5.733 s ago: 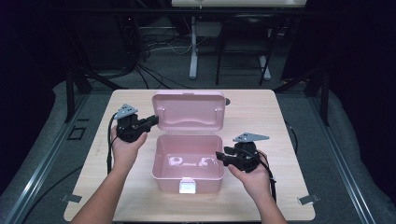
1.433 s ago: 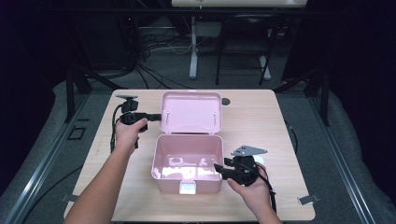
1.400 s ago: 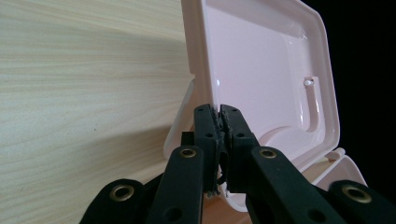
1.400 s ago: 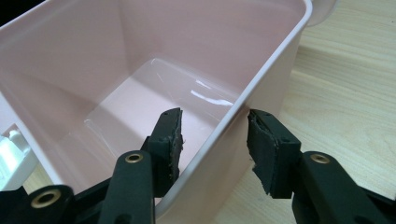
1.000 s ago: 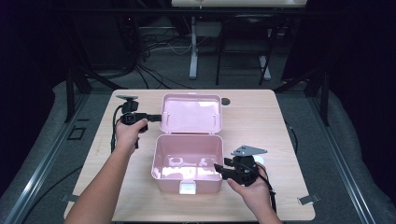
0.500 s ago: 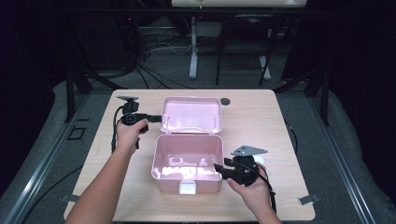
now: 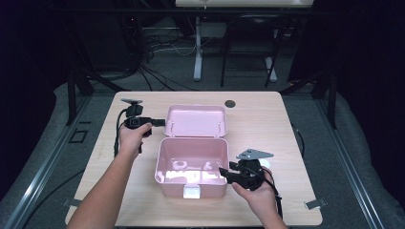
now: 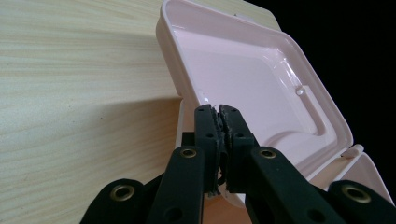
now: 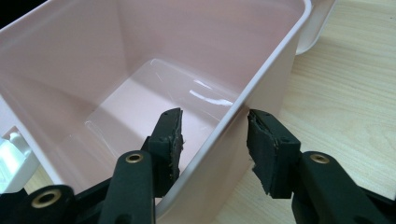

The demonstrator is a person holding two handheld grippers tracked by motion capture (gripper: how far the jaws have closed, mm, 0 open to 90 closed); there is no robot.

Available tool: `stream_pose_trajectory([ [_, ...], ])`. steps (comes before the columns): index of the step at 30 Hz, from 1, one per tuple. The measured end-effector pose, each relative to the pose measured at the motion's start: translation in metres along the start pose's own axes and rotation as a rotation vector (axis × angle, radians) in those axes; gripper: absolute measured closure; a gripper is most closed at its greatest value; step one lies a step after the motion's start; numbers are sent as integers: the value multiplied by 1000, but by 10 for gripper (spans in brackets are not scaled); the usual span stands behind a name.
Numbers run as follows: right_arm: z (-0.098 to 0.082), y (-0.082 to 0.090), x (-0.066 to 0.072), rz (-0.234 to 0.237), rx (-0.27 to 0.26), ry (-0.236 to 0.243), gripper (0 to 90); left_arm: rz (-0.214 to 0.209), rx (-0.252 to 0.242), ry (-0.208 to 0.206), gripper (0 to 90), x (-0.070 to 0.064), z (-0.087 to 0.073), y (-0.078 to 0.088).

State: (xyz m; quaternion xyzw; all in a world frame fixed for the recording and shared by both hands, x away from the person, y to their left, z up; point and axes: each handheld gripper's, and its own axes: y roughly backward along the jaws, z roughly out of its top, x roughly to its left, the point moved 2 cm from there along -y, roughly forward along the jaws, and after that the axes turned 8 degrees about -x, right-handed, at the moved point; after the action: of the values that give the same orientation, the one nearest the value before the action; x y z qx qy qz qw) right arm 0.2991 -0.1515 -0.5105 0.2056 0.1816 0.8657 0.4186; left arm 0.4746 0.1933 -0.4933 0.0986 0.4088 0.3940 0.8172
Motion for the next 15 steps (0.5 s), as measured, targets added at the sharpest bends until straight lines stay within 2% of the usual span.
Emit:
stream_pose_trajectory([
  [3,0,0,0,2,-1,0,551,0,-4,-5,862,0,0,0],
  [5,0,0,0,0,0,2,550,4,-11,-11,814,-1,1,1],
  [8,0,1,0,-2,-1,-1,548,14,-10,-36,801,-4,1,3],
  [12,2,4,1,4,-12,-4,543,19,-19,-46,759,-6,1,5],
  [15,4,6,0,6,-27,-9,543,20,-26,-74,748,-12,0,11],
])
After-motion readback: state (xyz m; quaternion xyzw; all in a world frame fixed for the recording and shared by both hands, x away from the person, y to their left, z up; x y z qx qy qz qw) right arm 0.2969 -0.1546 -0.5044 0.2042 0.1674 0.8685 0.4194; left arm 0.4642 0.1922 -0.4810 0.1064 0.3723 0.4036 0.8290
